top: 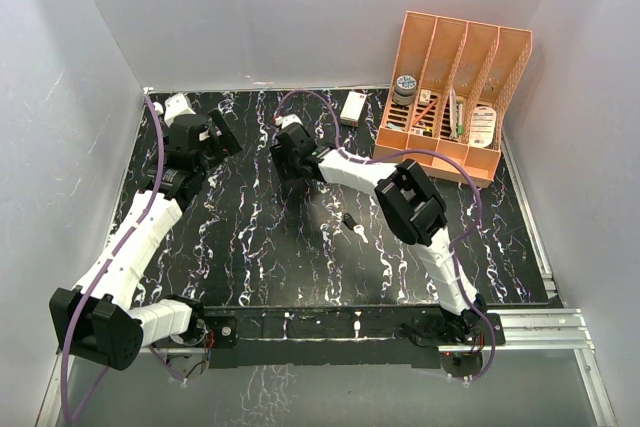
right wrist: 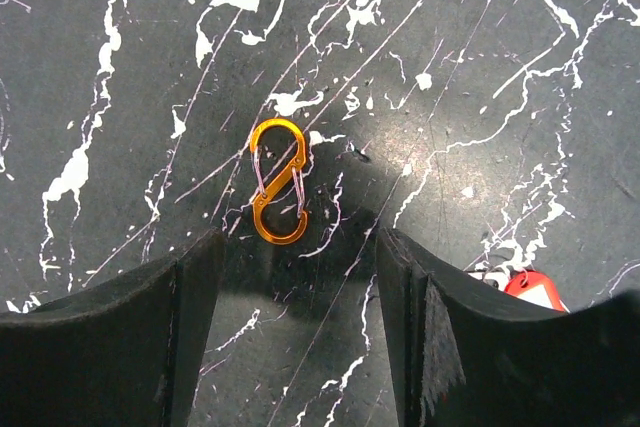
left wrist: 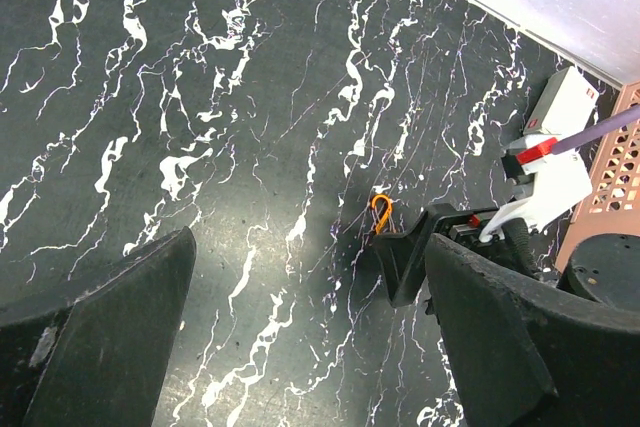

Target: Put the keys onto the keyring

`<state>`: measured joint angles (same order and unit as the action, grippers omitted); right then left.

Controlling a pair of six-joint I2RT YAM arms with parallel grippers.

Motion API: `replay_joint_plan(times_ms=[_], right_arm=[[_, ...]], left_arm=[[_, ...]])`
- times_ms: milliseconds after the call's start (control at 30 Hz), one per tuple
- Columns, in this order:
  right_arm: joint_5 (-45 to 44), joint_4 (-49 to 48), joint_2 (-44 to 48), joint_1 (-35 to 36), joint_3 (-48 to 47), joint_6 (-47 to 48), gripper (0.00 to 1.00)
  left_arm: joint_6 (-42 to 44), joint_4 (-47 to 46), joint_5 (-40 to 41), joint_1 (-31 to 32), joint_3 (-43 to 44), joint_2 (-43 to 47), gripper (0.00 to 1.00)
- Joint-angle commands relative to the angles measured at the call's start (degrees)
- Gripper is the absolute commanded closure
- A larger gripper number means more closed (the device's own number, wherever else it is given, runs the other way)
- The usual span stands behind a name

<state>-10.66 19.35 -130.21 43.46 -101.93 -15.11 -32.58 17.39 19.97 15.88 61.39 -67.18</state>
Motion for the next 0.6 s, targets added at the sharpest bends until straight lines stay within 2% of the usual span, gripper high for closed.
replay_joint_plan(times_ms=[0,567], right_arm=[[-1.1,-1.3,-1.1,0.5,-3.7,-0.5,0.4],[-5.4,0.3,-5.4,1.7,-8.8,-3.1,0.47]], left_arm=[[0.8,0.8,0.8,-0.1,1.2,1.8,0.02],[1.5,1.1,1.3,-1.1,0.9,2.1,0.01]])
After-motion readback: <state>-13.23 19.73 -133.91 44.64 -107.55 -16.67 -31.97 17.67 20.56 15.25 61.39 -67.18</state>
